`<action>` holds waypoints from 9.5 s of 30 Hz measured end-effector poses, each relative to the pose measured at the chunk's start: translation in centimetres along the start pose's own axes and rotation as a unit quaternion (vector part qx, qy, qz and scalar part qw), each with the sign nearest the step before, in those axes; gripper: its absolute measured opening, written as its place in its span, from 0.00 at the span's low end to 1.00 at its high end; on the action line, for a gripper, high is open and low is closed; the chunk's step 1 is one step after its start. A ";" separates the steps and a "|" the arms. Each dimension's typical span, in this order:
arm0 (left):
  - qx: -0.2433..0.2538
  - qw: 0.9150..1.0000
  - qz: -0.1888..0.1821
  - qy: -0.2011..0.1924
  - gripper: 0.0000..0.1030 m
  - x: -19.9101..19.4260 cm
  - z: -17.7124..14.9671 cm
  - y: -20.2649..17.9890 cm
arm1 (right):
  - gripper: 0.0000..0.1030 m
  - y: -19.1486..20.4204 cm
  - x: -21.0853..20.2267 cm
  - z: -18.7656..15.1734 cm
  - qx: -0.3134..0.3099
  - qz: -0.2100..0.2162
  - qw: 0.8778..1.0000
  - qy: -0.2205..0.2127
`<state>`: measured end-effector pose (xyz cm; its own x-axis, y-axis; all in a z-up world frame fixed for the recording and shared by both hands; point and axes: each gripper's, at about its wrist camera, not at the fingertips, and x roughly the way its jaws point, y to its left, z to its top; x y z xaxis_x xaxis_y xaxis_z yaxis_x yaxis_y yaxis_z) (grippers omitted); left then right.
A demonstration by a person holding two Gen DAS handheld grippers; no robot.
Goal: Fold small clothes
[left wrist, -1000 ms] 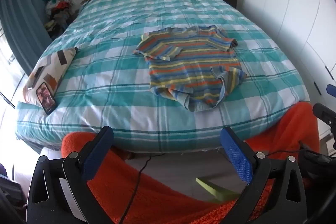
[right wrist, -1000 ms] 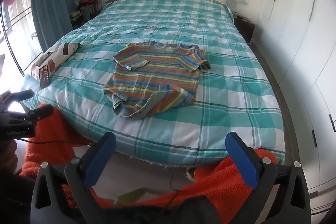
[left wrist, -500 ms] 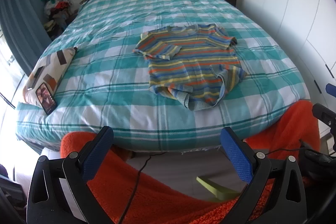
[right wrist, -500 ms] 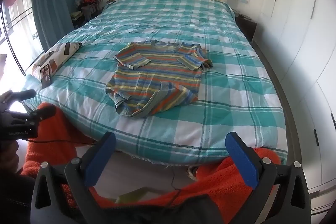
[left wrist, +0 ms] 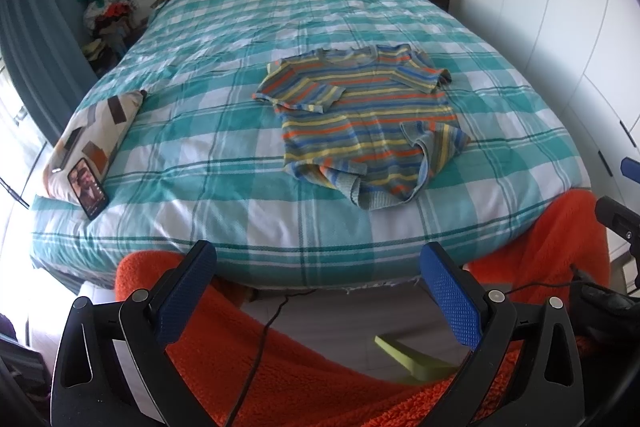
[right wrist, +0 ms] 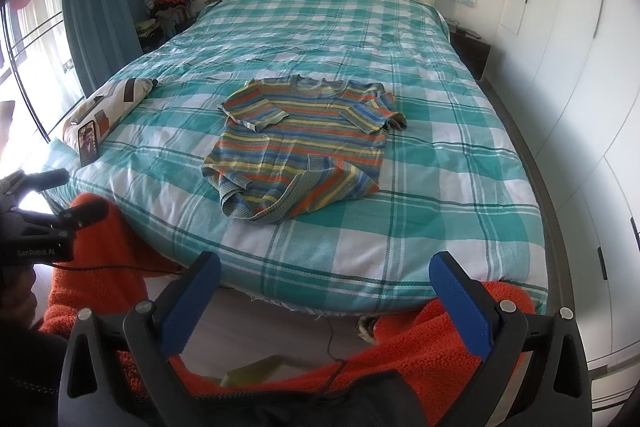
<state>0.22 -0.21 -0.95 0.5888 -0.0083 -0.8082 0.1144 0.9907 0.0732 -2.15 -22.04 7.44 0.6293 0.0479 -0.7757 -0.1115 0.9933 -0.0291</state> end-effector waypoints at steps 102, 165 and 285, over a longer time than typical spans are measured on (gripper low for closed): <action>-0.153 0.963 -0.120 0.187 0.69 21.9 -2.3 9.5 | 0.66 -13.9 24.0 -4.1 0.247 0.130 0.940 0.194; 0.009 0.994 -0.072 0.084 0.83 19.2 6.5 1.1 | 0.50 -7.3 22.1 3.0 0.070 0.100 0.984 0.126; -0.081 0.983 -0.036 0.159 0.87 11.4 0.9 6.8 | 0.37 -36.2 28.5 5.7 0.295 0.000 0.954 0.048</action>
<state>8.39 6.33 -9.14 0.3010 -0.0609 -0.9517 0.0025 0.9980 -0.0630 24.24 -56.08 -9.98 0.5535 0.0670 -0.8302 0.3588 0.8803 0.3103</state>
